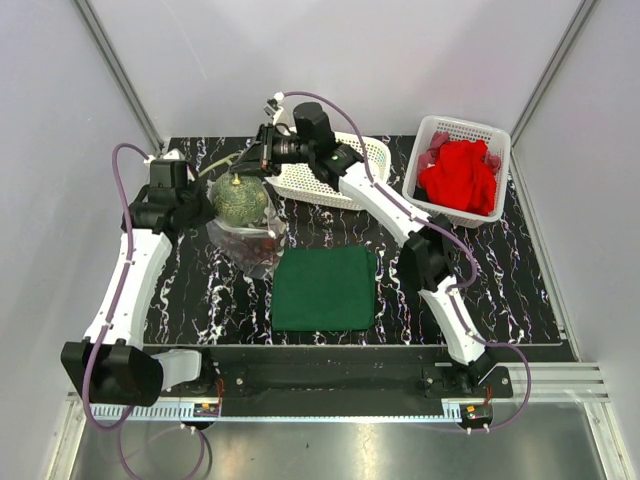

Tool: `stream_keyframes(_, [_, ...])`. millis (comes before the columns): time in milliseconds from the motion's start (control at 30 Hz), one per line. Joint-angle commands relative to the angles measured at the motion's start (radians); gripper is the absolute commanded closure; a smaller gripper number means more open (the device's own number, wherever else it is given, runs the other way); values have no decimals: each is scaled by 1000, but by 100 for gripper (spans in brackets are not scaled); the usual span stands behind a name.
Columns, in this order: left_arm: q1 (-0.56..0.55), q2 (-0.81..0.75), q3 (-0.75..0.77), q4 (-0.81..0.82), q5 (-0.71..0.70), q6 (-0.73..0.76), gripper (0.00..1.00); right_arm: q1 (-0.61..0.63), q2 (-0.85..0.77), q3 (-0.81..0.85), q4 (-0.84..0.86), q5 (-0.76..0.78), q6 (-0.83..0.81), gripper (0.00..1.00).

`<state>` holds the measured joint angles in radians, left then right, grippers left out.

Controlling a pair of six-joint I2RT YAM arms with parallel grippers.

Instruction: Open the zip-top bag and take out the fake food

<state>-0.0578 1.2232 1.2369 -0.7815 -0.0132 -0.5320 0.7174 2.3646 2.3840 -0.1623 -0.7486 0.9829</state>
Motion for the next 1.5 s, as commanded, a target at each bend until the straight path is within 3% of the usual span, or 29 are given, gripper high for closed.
stream_keyframes(0, [6,-62,-16,60,-4,-19,100,-35,-84,107,-121,75,-27,100])
stream_keyframes(267, [6,-68,-30,99,51,-13,100,-199,-93,153,-163,129,-102,100])
stream_keyframes(500, [6,-34,1,120,122,-26,100,-377,-47,81,-189,198,-245,100])
stream_keyframes(967, [-8,10,36,154,182,-68,100,-486,163,121,-243,192,-345,100])
stream_keyframes(1267, [-11,13,38,159,191,-71,100,-487,157,63,-313,252,-371,82])
stream_keyframes(1367, [-14,7,36,159,187,-57,100,-487,148,50,-347,278,-380,64])
stream_keyframes(1467, [-14,-5,29,159,194,-34,100,-487,143,101,-448,337,-426,40])
